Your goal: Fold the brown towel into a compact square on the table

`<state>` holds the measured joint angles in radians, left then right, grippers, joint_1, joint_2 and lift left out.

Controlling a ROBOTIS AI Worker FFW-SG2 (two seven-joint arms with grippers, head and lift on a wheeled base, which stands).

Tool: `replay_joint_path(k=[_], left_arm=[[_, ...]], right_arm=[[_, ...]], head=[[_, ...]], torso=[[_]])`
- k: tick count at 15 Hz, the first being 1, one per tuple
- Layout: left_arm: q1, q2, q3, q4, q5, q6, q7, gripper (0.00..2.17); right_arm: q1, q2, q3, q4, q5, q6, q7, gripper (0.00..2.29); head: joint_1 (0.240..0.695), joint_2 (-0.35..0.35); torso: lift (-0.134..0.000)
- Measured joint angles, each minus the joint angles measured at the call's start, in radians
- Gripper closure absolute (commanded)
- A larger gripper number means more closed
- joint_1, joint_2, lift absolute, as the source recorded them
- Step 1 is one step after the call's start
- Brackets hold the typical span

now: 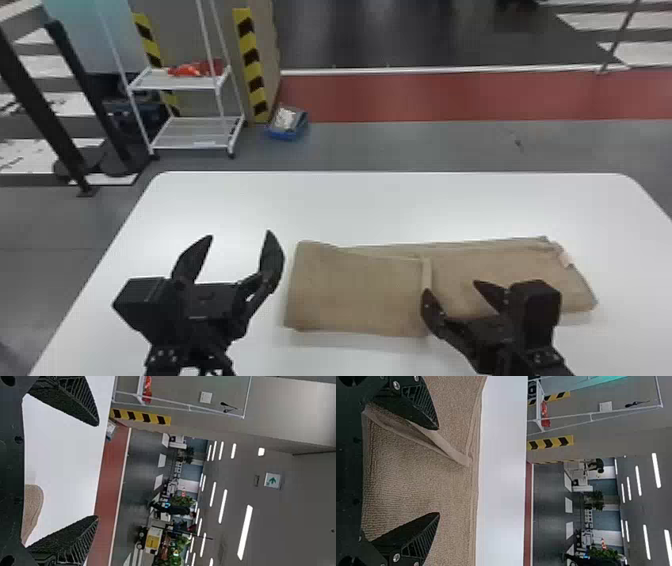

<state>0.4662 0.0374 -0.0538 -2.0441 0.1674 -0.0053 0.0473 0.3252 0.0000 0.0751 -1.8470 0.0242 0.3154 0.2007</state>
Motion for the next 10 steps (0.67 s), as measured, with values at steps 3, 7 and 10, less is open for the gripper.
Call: replay_joint_path(k=[3,7,10], left_arm=[[0.0,0.001,0.012,0.015,0.008,0.001,-0.01,0.04],[0.0,0.001,0.014,0.02,0.012,0.002,-0.021,0.04],[0.0,0.001,0.013,0.021,0.015,0.002,-0.026,0.04]], right_arm=[[-0.03,0.0,0.005,0.031,0.006,0.002,0.003,0.22],[-0.066,0.0,0.042,0.052,0.031,0.005,0.022,0.26],[-0.09,0.0,0.07,0.068,0.052,0.051,0.042,0.34]], head=[[0.695,0.089],[0.695,0.114],[0.695,0.134]], torso=[[-0.114],[-0.114],[-0.114]])
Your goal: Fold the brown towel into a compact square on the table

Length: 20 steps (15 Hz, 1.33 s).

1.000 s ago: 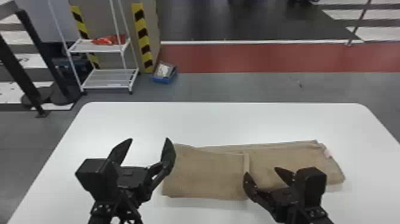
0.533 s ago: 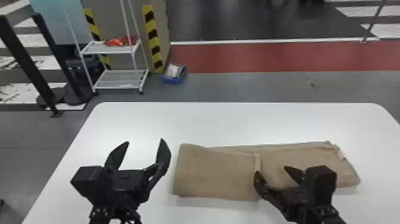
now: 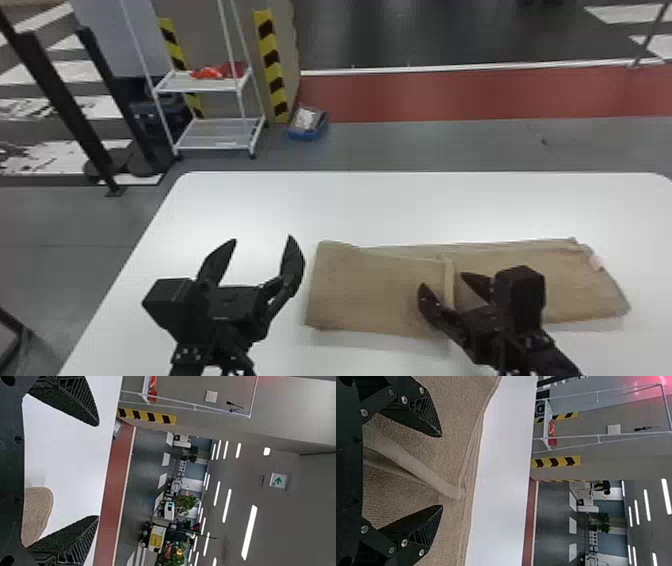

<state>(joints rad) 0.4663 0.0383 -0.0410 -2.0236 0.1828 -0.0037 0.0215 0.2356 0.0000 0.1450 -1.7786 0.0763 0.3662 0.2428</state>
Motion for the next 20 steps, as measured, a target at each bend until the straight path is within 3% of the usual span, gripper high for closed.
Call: replay_joint_path(k=[4,5,7,9,11,13,15,17,20], left_arm=[[0.0,0.0,0.0,0.002,0.003,0.0,0.0,0.04],[0.0,0.0,0.0,0.003,0.003,0.0,0.0,0.04],[0.0,0.0,-0.002,0.005,0.003,0.0,0.0,0.04],[0.0,0.0,-0.003,0.005,0.003,0.0,0.0,0.04],[0.0,0.0,-0.003,0.005,0.002,0.0,-0.001,0.04],[0.001,0.0,-0.003,0.005,0.001,0.0,-0.002,0.04],[0.002,0.0,-0.004,0.005,0.001,0.002,-0.004,0.04],[0.001,0.001,-0.005,0.005,0.001,0.003,-0.005,0.04],[0.0,0.002,-0.005,0.006,0.001,0.003,-0.005,0.04]], right_arm=[[-0.009,0.0,0.017,0.011,0.015,0.025,0.0,0.35],[-0.011,0.0,0.018,0.011,0.016,0.026,-0.001,0.48],[-0.014,0.0,0.025,0.011,0.019,0.038,-0.001,0.53],[-0.016,0.0,0.031,0.011,0.02,0.046,0.0,0.81],[-0.016,0.0,0.032,0.011,0.02,0.047,-0.001,0.81],[-0.013,0.0,0.03,0.01,0.017,0.047,-0.001,0.36],[-0.002,0.0,0.021,-0.005,0.015,0.041,-0.005,0.38],[0.004,0.0,0.013,-0.02,0.015,0.043,-0.004,0.68],[-0.003,0.0,0.014,-0.023,0.019,0.069,-0.002,0.69]], head=[[0.695,0.143],[0.695,0.143],[0.695,0.146],[0.695,0.148],[0.695,0.149],[0.695,0.149],[0.695,0.144],[0.695,0.136],[0.695,0.134]], torso=[[-0.114],[-0.114],[-0.114],[-0.114],[-0.114],[-0.114],[-0.114],[-0.114],[-0.114]])
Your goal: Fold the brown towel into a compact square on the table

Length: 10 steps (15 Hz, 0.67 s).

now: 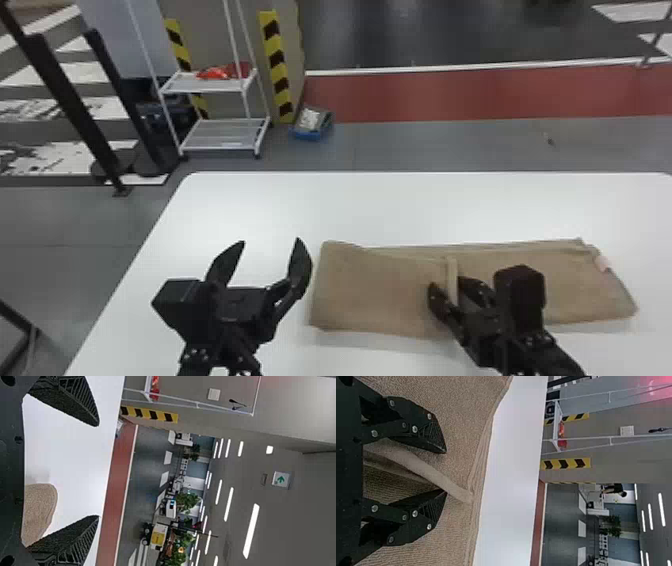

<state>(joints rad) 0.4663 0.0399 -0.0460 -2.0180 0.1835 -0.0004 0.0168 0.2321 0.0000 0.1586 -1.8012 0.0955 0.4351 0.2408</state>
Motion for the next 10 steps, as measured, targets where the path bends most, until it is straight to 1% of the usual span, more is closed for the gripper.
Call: replay_joint_path(k=[1,2,5,10], left_arm=[[0.0,0.0,0.0,0.0,0.0,0.001,0.0,0.04],[0.0,0.0,0.0,0.0,0.0,0.002,0.0,0.04],[0.001,0.0,0.001,0.001,0.0,0.005,0.0,0.04],[0.002,0.0,0.001,0.008,0.0,0.005,0.0,0.04]], right_arm=[[-0.003,0.0,0.001,0.003,0.001,0.007,0.0,0.86],[-0.005,0.0,0.002,0.005,0.001,0.012,0.0,1.11],[-0.011,0.0,0.003,0.004,-0.001,0.026,0.0,1.68],[0.009,0.0,0.004,-0.04,-0.007,0.019,0.001,1.68]], head=[[0.695,0.134],[0.695,0.135],[0.695,0.136],[0.695,0.138]], torso=[[-0.114],[-0.114],[-0.114],[-0.114]])
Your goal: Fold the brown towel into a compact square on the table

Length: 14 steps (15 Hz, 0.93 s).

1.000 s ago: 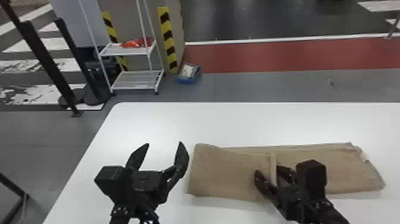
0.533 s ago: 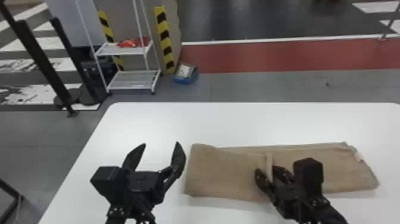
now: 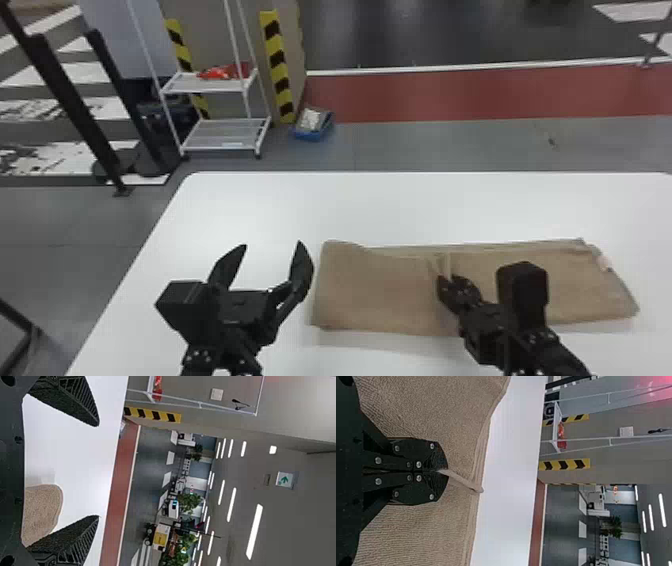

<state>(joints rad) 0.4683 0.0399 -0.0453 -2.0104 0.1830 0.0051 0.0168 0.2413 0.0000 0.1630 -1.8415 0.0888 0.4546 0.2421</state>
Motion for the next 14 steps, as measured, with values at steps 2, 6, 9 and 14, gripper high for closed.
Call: replay_joint_path(k=[2,6,9,14], left_arm=[[0.002,0.0,0.003,0.001,0.001,-0.004,0.0,0.04],[0.003,0.0,0.012,0.023,0.002,-0.063,0.0,0.04],[-0.007,-0.002,0.023,0.051,0.0,-0.079,0.001,0.04],[-0.009,-0.003,0.048,0.063,-0.015,-0.076,0.003,0.04]], right_arm=[[0.014,0.0,-0.006,-0.055,-0.012,0.004,0.007,1.68],[0.059,0.0,-0.097,-0.209,-0.089,0.069,0.033,1.68],[0.043,0.0,-0.143,-0.158,-0.098,0.085,0.041,1.68],[0.054,0.0,-0.283,-0.257,-0.21,0.162,0.078,1.68]], head=[[0.695,0.14],[0.695,0.117],[0.695,0.089],[0.695,0.046]], torso=[[-0.114],[-0.114],[-0.114],[-0.114]])
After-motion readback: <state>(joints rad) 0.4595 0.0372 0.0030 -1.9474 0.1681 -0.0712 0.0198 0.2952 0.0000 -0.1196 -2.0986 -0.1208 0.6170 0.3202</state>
